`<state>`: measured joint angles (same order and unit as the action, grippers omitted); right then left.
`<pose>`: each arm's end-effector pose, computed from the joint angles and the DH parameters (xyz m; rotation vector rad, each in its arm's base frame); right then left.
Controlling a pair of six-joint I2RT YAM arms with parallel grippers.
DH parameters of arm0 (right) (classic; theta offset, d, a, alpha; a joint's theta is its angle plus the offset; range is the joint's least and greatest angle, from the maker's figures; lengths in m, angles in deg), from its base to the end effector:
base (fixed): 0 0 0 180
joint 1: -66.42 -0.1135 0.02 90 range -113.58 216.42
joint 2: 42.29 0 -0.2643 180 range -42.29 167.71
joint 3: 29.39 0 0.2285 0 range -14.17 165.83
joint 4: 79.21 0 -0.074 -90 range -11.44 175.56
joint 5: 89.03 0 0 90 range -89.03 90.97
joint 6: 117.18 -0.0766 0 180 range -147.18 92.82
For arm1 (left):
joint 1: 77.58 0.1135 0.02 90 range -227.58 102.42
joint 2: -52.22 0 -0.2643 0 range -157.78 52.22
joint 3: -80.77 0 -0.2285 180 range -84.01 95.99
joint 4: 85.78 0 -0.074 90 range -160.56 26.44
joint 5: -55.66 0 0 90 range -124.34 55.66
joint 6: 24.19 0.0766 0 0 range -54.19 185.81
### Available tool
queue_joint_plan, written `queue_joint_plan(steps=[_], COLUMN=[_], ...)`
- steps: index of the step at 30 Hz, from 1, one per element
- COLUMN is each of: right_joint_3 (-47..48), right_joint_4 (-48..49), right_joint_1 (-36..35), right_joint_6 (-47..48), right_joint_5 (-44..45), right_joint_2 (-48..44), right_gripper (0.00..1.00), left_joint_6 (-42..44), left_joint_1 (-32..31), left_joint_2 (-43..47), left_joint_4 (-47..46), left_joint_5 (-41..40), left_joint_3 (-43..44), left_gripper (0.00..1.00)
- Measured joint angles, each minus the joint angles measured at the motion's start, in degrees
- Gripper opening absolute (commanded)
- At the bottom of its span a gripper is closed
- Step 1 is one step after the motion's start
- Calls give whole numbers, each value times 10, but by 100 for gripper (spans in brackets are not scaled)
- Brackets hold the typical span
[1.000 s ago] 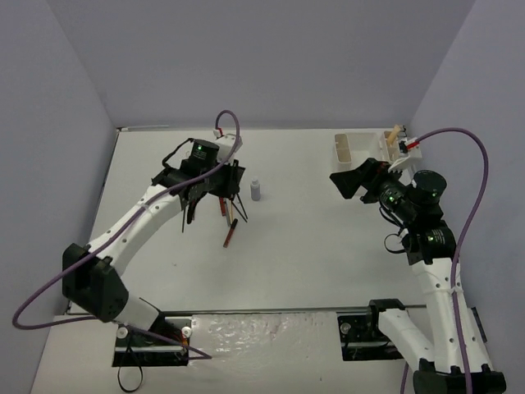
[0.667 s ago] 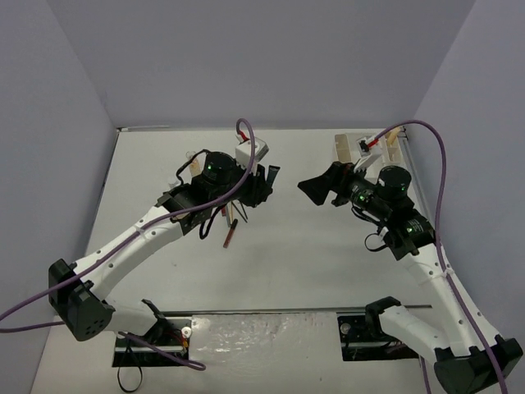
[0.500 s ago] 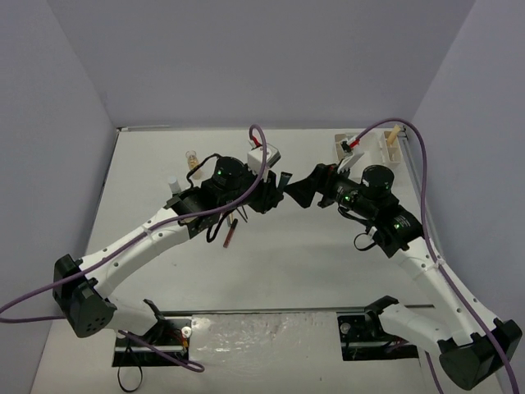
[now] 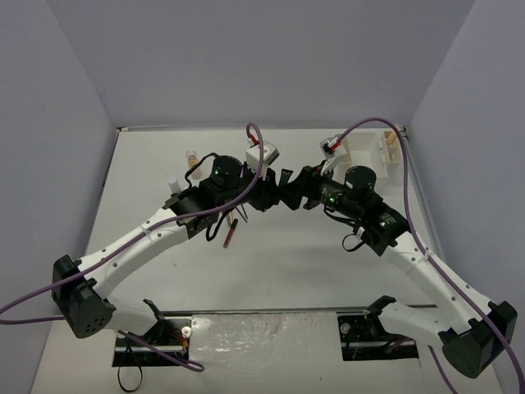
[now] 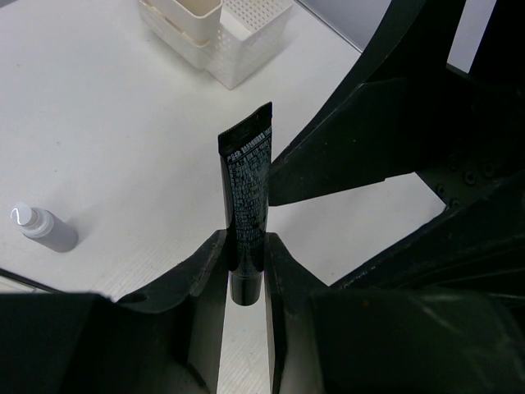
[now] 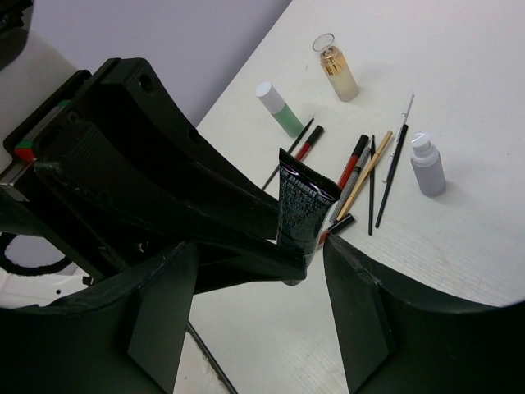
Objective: Organize the makeup
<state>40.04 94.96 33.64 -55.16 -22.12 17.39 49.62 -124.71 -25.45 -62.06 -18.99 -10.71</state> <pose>0.1989 0.1638 0.3902 -0.4124 1.5678 1.1368 0.2111 -0.2572 0.3818 0.7028 1.7749 -1.0120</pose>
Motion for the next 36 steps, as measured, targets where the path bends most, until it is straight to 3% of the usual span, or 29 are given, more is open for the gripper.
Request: queue_joint_plan(steps=[7,18,27,30,33,36], right_joint_3=[5,33,46,46,46,46], right_joint_4=[-10,-46,-38,-37,-36,-33], right_joint_1=[-4,-2,-2,-2,-2,-2], right_joint_6=[17,51,63,68,72,75], right_joint_5=[16,92,74,67,63,58], right_joint_2=[-5,-37,6,28,40,39], right_gripper=[63,60,58,54,40,20], left_joint_6=[-1,-1,-1,-1,-1,-1], left_joint_1=[0,7,8,8,8,8], left_joint_2=[0,0,0,-1,-2,-2], left_joint_4=[-3,3,1,0,0,-1], left_joint_5=[-4,2,58,75,85,88], left_joint_3=[0,0,0,0,0,0], left_gripper=[9,9,9,9,10,10])
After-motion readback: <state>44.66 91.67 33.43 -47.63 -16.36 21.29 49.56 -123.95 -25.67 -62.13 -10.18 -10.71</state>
